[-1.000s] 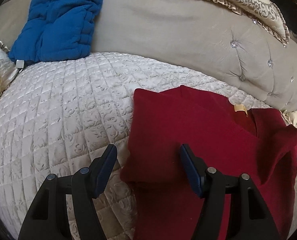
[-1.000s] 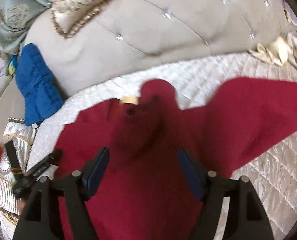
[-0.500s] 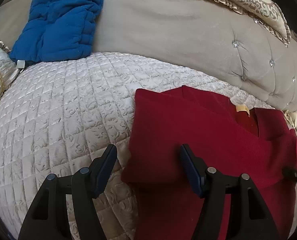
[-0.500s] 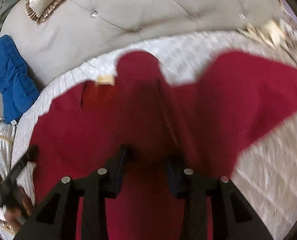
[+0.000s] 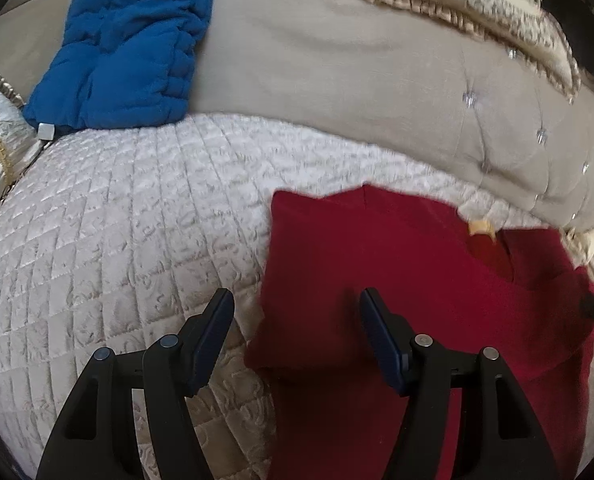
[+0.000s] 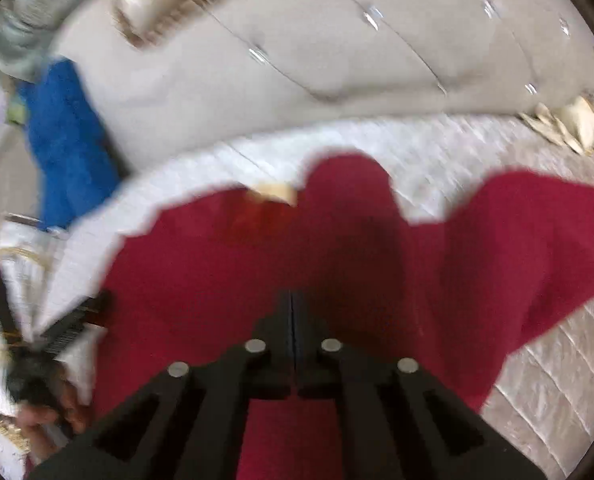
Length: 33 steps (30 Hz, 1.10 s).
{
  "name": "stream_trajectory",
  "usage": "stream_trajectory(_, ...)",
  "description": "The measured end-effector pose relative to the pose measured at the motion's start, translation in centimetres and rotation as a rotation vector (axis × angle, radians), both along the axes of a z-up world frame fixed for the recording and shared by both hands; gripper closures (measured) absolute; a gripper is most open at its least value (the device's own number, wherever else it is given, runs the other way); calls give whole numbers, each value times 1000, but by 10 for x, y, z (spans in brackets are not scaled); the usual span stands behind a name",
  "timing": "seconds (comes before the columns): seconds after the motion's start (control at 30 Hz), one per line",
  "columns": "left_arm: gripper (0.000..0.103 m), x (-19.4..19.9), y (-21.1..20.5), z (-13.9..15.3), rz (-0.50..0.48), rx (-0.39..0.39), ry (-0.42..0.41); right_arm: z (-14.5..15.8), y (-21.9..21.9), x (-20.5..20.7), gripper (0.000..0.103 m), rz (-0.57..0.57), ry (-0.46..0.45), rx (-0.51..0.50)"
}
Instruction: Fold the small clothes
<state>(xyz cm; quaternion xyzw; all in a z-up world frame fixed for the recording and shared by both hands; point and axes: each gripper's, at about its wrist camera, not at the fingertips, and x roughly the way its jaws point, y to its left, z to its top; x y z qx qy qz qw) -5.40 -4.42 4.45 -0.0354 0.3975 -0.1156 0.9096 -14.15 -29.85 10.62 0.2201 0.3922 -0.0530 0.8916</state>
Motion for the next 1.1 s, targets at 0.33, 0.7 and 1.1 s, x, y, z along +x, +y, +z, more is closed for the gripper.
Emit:
stream_trajectory(0.33, 59, -5, -12, 3, -34, -1, -27, -12, -39, -36, 64, -119, 51, 4)
stream_trajectory(0.7, 59, -7, -10, 4, -22, -24, -41, 4, -25, -16, 100, -40, -25, -136)
stream_trajectory(1.1, 58, -10, -38, -10, -89, 102, -20, -14, -29, -42, 80, -32, 30, -104)
